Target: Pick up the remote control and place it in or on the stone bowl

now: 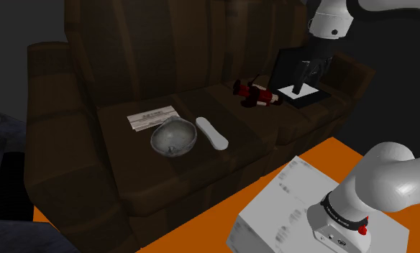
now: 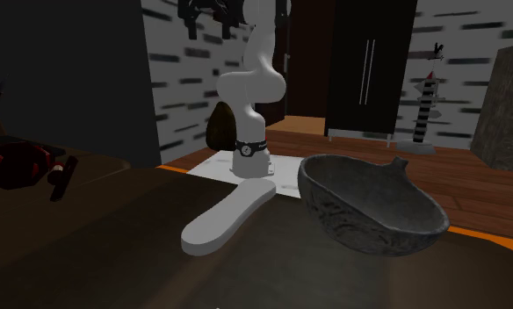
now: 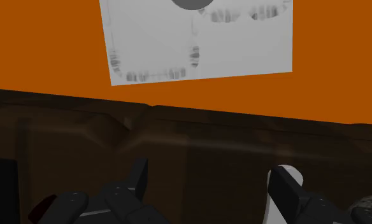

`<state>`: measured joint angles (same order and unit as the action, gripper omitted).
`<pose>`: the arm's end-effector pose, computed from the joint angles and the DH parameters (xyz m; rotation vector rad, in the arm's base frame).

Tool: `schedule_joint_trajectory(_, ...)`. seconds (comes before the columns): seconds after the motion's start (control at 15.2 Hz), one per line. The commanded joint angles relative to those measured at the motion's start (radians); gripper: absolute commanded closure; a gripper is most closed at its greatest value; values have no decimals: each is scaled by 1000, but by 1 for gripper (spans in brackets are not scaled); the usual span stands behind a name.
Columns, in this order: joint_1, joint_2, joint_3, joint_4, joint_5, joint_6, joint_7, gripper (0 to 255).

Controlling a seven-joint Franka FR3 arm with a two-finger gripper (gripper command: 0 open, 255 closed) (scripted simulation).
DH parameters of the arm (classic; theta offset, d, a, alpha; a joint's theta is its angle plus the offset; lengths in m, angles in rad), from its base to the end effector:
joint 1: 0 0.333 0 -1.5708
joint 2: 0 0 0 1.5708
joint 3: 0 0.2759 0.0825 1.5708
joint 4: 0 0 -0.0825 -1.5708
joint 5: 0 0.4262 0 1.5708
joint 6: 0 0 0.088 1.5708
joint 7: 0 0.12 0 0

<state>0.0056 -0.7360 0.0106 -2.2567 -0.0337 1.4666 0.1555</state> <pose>0.3788 0.0025 0.5721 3.0874 -0.2240 -0.0782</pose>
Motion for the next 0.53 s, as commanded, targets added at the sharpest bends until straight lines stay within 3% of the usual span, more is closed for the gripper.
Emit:
schedule_joint_trajectory(0.0, 0, 0, 0, 0, 0, 0, 0, 0)
schedule_joint_trajectory(0.46, 17, 146, 61, -60, 43, 216, 85, 0)
